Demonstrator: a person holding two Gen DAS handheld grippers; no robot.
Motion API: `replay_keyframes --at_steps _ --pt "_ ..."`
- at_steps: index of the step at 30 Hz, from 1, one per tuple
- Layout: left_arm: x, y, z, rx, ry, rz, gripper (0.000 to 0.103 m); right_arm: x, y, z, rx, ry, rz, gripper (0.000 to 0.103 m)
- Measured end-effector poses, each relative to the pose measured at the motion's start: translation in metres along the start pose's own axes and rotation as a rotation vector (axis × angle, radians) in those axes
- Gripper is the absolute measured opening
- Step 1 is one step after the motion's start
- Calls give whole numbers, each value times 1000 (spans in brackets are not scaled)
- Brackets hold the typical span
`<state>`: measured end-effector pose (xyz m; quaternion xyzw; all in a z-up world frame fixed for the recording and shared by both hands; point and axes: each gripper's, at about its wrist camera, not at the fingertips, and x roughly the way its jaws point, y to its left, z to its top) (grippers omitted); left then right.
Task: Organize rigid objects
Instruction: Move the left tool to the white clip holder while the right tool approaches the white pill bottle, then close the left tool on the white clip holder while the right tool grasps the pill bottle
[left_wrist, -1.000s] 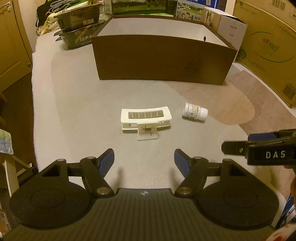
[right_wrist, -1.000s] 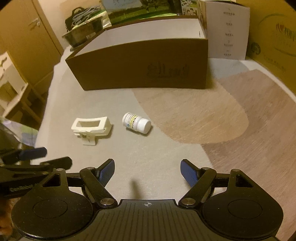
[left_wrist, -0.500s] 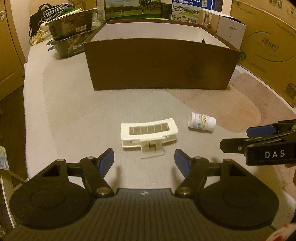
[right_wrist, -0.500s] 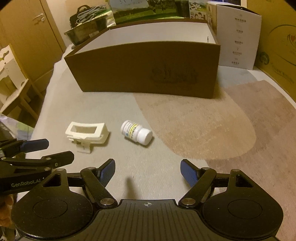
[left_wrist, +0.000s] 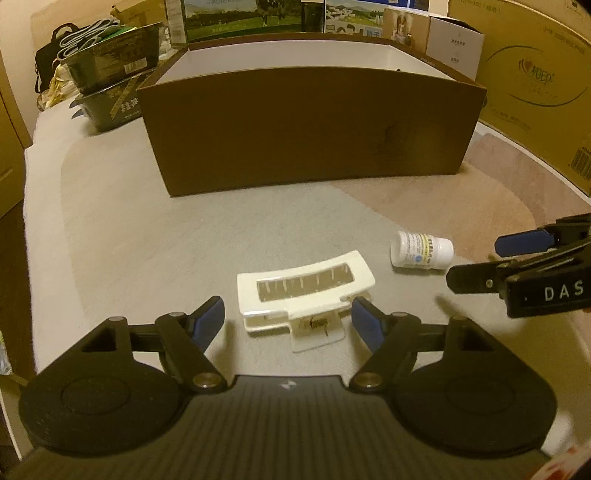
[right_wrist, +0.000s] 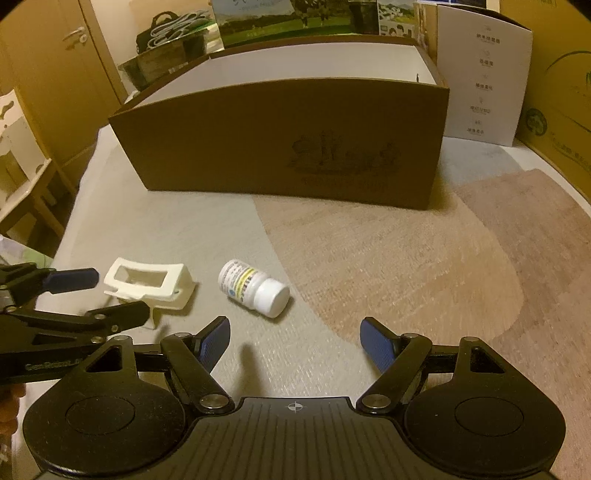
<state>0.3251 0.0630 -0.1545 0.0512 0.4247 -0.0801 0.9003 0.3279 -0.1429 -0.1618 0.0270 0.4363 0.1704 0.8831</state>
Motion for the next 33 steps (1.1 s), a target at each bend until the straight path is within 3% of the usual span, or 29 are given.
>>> replay_keyframes --at_steps 8,12,15,20,24,29,33 --pt "10 -9 2 7 -14 22 65 16 17 3 -132 -34 -2 73" --pt "9 -11 3 -51 -7 42 64 28 24 6 -192 -40 -2 59" --pt "8 -13 0 -100 10 41 60 32 28 7 -222 -41 12 40" --pt "3 -18 -6 -119 26 4 58 31 25 2 -193 -27 7 25" --pt "0 -19 -7 -1 0 11 65 22 16 -2 -150 -13 1 25" --pt "0 -23 -4 238 -62 29 70 11 4 -8 -113 7 -18 25" --pt "10 -22 -2 325 -60 -17 73 3 -2 -11 -94 16 -26 25"
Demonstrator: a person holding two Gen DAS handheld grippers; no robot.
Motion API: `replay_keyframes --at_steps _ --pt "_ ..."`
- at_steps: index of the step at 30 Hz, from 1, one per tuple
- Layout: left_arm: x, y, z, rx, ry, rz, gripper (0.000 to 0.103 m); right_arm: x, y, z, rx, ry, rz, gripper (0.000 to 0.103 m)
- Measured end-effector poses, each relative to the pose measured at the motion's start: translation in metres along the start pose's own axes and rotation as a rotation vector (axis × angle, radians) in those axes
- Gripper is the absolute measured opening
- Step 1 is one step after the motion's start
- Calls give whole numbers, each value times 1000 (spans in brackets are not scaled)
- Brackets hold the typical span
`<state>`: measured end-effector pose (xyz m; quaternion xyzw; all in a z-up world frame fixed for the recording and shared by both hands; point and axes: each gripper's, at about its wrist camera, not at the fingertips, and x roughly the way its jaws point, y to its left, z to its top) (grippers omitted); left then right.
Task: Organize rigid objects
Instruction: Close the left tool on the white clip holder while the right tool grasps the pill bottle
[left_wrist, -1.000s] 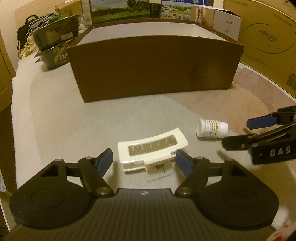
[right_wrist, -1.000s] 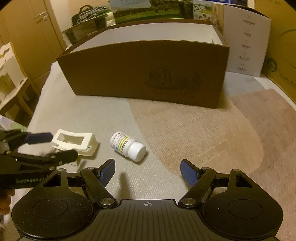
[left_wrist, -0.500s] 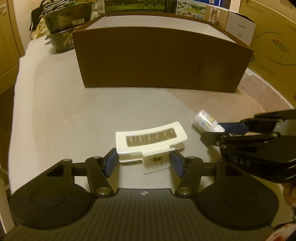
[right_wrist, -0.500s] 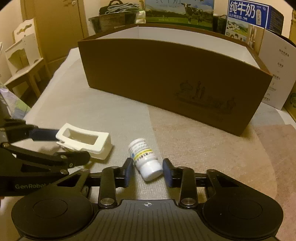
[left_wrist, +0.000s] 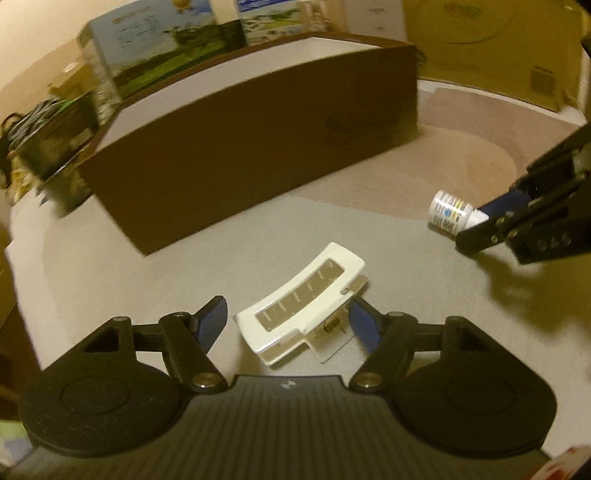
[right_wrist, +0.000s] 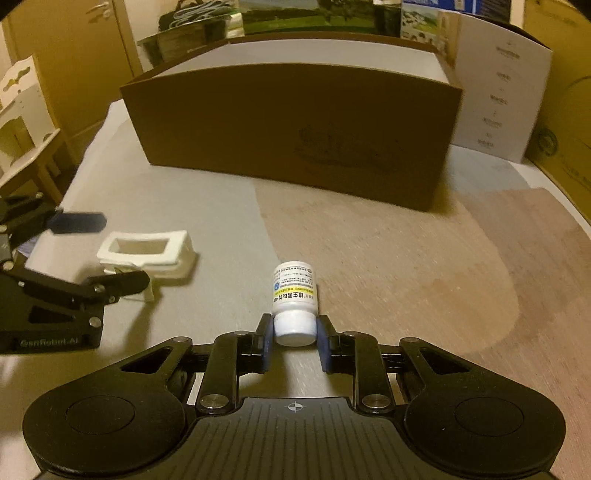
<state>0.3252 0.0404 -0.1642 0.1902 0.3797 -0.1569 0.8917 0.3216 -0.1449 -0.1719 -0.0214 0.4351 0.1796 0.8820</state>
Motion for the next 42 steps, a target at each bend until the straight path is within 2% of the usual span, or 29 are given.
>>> replay_keyframes --at_steps 4,7,10,15,18,25,26,27,28,32,35,37,39,42 --pt "6 0 3 -11 21 -24 74 -2 -5 0 34 -3 1 25" --pt "2 2 4 -93 42 -34 65 -3 -7 3 56 0 9 26" --pt "-3 -1 4 -173 84 -48 66 -4 -6 3 55 0 15 34" --pt "-16 -15 1 -192 107 -64 66 -5 -5 0 50 2 19 42" --pt "-17 -18 3 -150 90 -79 67 -7 -6 -1 49 6 21 44" --pt "-9 -24 6 28 74 -105 67 -11 -9 -5 59 8 18 49" --pt "-9 -24 5 36 78 -104 60 -11 -9 -6 62 8 18 49" --pt "-10 -24 4 27 75 -83 54 -11 -9 -6 63 7 18 49" --pt "-10 -23 3 6 73 -56 52 -11 -9 -6 63 7 17 49" --pt "-9 0 -3 -219 102 41 52 -11 -9 -5 68 7 20 49" --pt "-14 12 -7 -343 118 48 53 -11 -9 -4 66 6 28 49" --pt "-15 16 -7 -359 112 4 59 -10 -9 -4 63 6 29 49" --pt "-12 15 -5 -319 111 7 63 -9 -8 -3 61 7 27 49" --pt "-3 11 0 -231 124 14 61 -8 -7 0 59 5 27 49"
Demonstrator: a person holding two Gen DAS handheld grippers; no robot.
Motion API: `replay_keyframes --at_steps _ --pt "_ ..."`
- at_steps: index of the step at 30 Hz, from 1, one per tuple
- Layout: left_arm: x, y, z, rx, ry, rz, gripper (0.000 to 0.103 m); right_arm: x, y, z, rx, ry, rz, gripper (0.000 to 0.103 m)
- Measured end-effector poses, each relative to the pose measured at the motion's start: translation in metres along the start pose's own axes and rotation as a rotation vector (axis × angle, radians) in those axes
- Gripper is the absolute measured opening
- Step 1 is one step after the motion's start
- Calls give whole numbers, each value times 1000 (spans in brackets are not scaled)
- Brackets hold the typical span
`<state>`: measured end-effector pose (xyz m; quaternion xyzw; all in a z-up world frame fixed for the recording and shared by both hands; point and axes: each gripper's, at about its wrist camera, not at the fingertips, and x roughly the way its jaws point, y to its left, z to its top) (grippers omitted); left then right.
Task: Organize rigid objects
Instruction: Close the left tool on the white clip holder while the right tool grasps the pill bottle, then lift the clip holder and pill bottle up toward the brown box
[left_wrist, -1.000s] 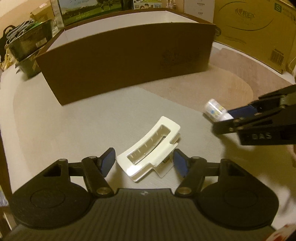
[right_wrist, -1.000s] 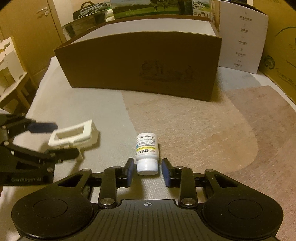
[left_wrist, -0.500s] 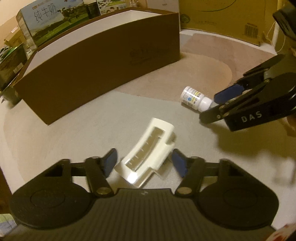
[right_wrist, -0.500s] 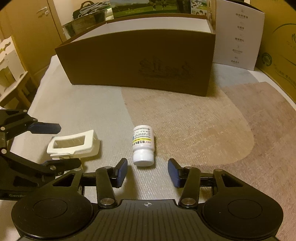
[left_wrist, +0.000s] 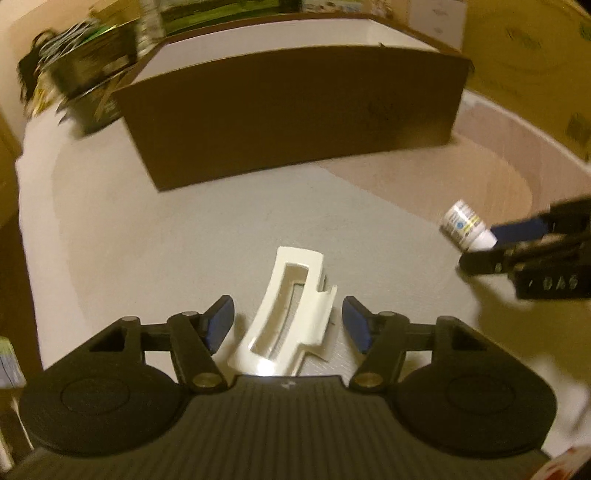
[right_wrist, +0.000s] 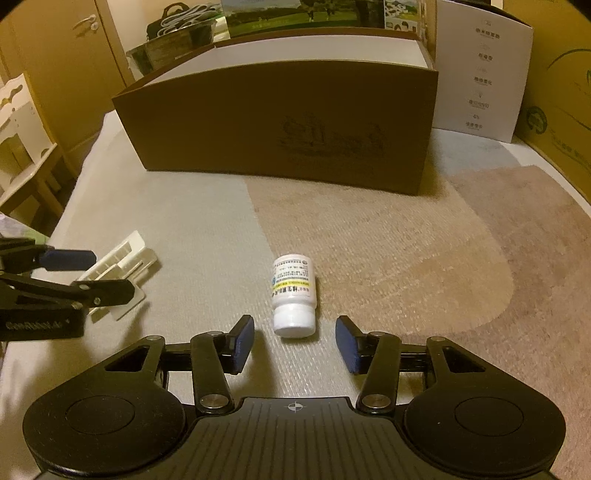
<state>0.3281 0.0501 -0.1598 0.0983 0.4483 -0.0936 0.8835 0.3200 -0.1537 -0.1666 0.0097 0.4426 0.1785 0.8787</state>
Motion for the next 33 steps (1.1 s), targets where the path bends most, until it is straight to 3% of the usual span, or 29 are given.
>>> replay_keyframes --at_steps 1,3,6,12,13,15,24,33 --pt "3 -1 2 13 8 -9 60 1 0 1 2 -1 2 49" --pt "6 -1 2 25 13 -25 44 2 0 4 7 -4 4 49" --pt "4 -1 4 0 1 -22 39 5 0 8 14 -14 3 49" --pt "5 3 6 -67 3 -15 38 11 4 12 -11 -18 -4 47" --pt "5 3 6 -66 1 -12 38 12 4 12 -19 -18 -6 36" --pt "4 2 8 -62 1 -9 38 14 5 13 -33 -9 -9 28" --pt "-13 6 28 -57 -40 1 38 -5 -4 26 -11 -47 42 27" --pt "-36 8 94 -18 -147 -29 38 -43 -24 84 10 -175 94 27"
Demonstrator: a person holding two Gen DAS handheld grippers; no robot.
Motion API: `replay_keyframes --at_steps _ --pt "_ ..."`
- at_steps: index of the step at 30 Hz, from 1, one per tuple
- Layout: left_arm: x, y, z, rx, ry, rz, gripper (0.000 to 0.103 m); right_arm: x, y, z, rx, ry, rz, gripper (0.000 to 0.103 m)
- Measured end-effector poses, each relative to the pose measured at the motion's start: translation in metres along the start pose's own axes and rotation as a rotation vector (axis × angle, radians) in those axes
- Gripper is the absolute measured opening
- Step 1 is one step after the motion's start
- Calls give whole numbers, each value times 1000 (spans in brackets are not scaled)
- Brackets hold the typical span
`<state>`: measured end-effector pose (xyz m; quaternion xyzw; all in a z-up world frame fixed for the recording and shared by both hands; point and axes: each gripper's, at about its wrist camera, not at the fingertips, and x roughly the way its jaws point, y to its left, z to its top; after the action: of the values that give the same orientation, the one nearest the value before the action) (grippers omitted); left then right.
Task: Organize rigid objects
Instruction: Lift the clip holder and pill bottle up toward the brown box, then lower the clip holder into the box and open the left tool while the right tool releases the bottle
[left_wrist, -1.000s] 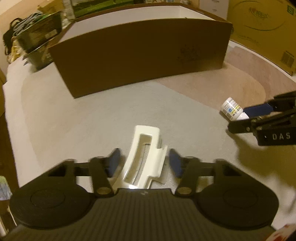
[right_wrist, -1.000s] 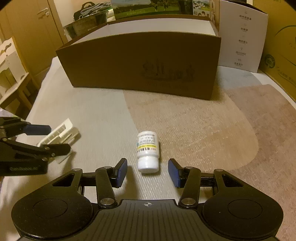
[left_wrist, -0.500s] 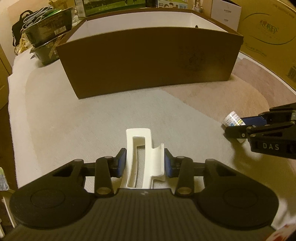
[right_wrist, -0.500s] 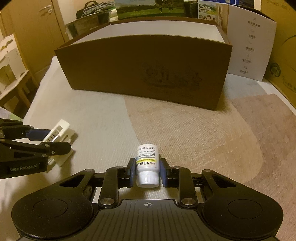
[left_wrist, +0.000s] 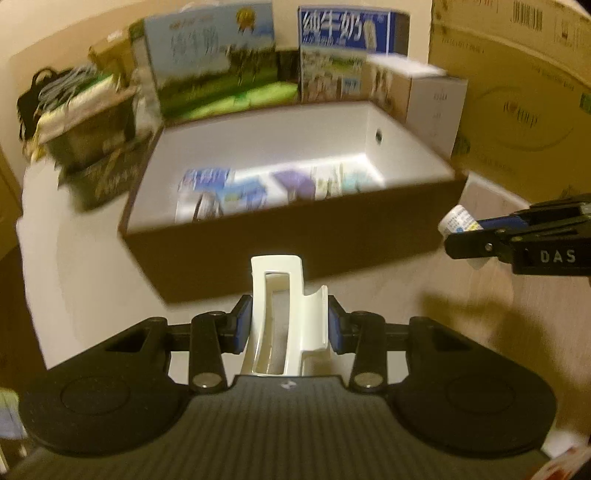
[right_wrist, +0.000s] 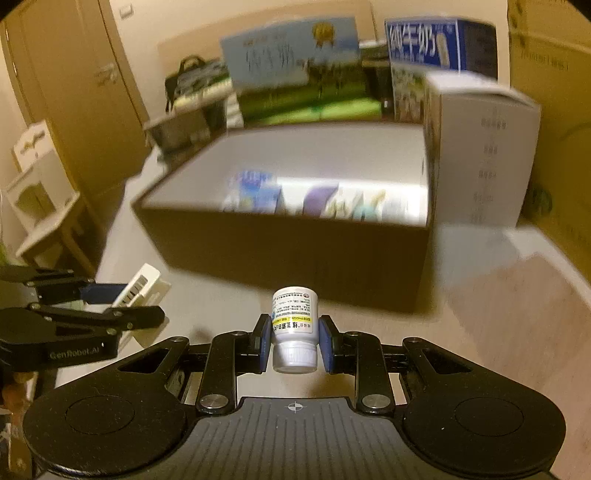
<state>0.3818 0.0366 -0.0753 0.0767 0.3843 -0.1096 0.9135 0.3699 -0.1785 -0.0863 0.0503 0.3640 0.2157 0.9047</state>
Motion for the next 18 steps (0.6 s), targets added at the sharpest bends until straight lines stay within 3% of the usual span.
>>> replay_keyframes --at_steps 7,12,18 --pt "24 1 73 2 -45 -14 38 16 -16 63 -6 -56 -5 27" --pt "63 0 116 -3 -22 -23 38 45 -31 96 9 -50 -10 27" --pt "115 4 142 -18 26 -8 38 94 -48 125 8 -7 -34 28"
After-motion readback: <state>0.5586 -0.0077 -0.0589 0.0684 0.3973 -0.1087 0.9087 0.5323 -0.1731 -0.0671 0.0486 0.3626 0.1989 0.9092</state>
